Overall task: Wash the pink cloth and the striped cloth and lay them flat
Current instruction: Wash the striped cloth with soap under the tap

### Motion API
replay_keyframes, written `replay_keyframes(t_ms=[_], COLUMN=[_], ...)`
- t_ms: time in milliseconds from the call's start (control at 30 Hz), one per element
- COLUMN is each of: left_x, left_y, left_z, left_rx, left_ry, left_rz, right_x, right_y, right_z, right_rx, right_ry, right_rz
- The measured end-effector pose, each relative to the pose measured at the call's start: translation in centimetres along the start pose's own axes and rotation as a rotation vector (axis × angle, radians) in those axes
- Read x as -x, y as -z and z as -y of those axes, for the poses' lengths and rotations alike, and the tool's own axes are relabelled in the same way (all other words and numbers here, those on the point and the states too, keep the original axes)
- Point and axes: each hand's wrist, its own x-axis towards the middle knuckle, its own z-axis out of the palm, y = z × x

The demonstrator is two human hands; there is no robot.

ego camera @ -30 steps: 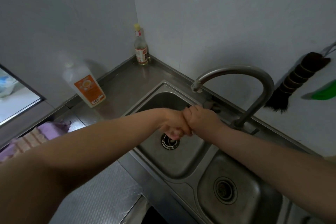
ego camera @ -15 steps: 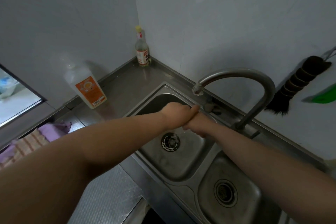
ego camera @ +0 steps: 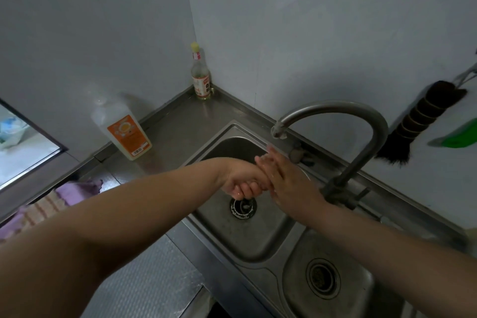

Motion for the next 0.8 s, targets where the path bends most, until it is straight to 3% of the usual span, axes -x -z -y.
replay_keyframes(t_ms=[133, 233, 333, 400, 433, 500, 567, 667, 800], left_x=[0.4, 1.1, 1.0, 0.7, 0.6, 0.6, -0.2, -0.7, -0.3], left_y=[-1.8, -2.4, -2.5, -3.2, -3.7, -4.4, -3.9, -3.1, -2.0], left_z=[0.3, 0.1, 0.1, -0.6, -1.0, -1.5, -1.1, 0.0, 0.0], left_rx=[-0.077, -0.104, -0.067, -0.115, -0.200, -0.613, -0.863, -0.928, -1.164], left_ry=[-0.040, -0.006, 0.094, 0.114, 0.068, -0.028, -0.176, -0.218, -0.265], left_rz=[0.414, 0.422, 0.155, -0.105, -0.266, -0.565, -0.811, -1.004, -1.061], right_x=[-1.6, -2.9, -3.6, -4.3, -4.8, -5.7, -6.3, -6.4, -6.7], right_y=[2.5, 4.2, 4.4, 4.9, 5.2, 5.5, 5.3, 4.5, 3.7], right_z=[-1.0, -1.0, -1.1, -0.8, -0.3, 0.5, 1.1, 1.4, 1.3], right_rx=[0.076, 0.203, 0.322, 0.369, 0.371, 0.370, 0.346, 0.252, 0.065], right_ry=[0.378, 0.584, 0.581, 0.466, 0.369, 0.141, 0.000, -0.130, -0.281], right_rz=[-0.191, -0.173, -0.084, 0.070, 0.187, 0.391, 0.450, 0.480, 0.505])
